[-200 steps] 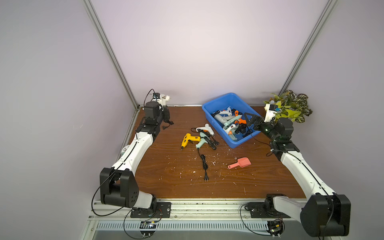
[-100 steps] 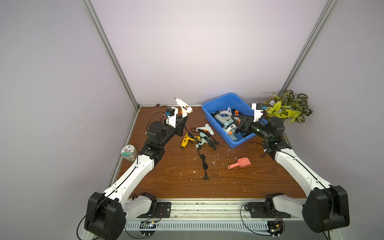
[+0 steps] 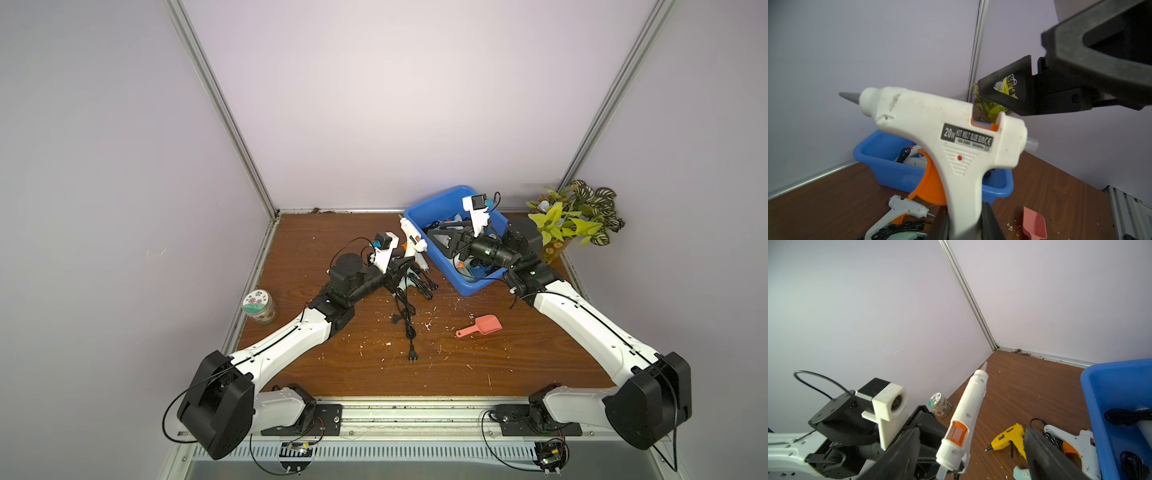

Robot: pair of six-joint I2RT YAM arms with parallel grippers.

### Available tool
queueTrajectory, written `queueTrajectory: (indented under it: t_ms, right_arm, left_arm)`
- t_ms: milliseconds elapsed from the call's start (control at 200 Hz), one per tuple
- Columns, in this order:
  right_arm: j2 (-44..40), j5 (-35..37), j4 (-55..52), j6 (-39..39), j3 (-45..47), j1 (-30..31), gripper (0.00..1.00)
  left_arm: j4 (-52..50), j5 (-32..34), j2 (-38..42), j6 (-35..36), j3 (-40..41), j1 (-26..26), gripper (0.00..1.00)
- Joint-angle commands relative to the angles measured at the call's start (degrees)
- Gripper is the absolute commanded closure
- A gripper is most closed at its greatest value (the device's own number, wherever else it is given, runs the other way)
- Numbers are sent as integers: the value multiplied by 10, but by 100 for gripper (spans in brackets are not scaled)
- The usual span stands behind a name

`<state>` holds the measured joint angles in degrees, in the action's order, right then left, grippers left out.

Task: Put the hot melt glue gun into the storage box
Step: Place the hot melt adhesive gun in the storage box.

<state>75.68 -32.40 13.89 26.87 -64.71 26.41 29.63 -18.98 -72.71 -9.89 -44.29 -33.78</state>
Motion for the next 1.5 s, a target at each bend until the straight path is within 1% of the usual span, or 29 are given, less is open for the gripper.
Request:
queueTrajectory:
  t_ms: [0,135,335,505,666,781,811,891,956,1011,1051,1066,1086,1166,1226,1246,1341,1496]
  right_arm:
    - [16,26,-41,-35,-29,14,23]
    - [33,32,-51,-36,-38,22,34]
    - [57,34,-44,-32,-50,46,35]
    - [76,35,-25,-16,-49,54,44]
    - [87,38,0,1,-44,57,59]
    - [89,40,17,12,-40,58,66]
    - [89,40,20,13,-39,59,68]
    - [88,42,25,15,-37,61,77]
    - [86,47,25,14,-36,61,88]
    - [82,55,23,13,-35,61,97]
    - [79,60,23,12,-34,61,100]
    - [79,63,23,12,-34,60,100]
    - [76,65,23,12,-34,61,100]
    - [69,73,23,7,-36,61,100]
    - [63,79,17,3,-42,61,100]
    - [60,82,14,1,-45,61,100]
    - [51,105,-10,-13,-65,61,100]
    - [39,139,-50,-47,-122,57,100]
  left_arm:
    - [48,-2,-15,-10,-19,-11,100]
    - [51,-9,-26,-14,-25,-11,100]
    - [62,-18,-40,-23,-24,-11,100]
    - [65,-20,-44,-26,-23,-12,100]
    - [64,-20,-41,-26,-20,-12,100]
    - [67,-21,-40,-27,-16,-12,100]
    - [68,-20,-40,-27,-15,-12,98]
    - [69,-20,-39,-29,-12,-12,90]
    - [69,-19,-39,-32,-11,-12,85]
    - [69,-16,-38,-34,-11,-12,75]
    - [70,-16,-37,-36,-10,-12,67]
    - [70,-16,-37,-36,-10,-12,64]
    - [70,-15,-35,-37,-10,-12,57]
    - [73,-9,-26,-44,-5,-12,23]
    - [78,-3,-12,-49,3,-12,2]
    - [81,1,-6,-51,6,-12,1]
    - [88,10,31,-58,23,-12,1]
    - [94,30,99,-65,50,-12,1]
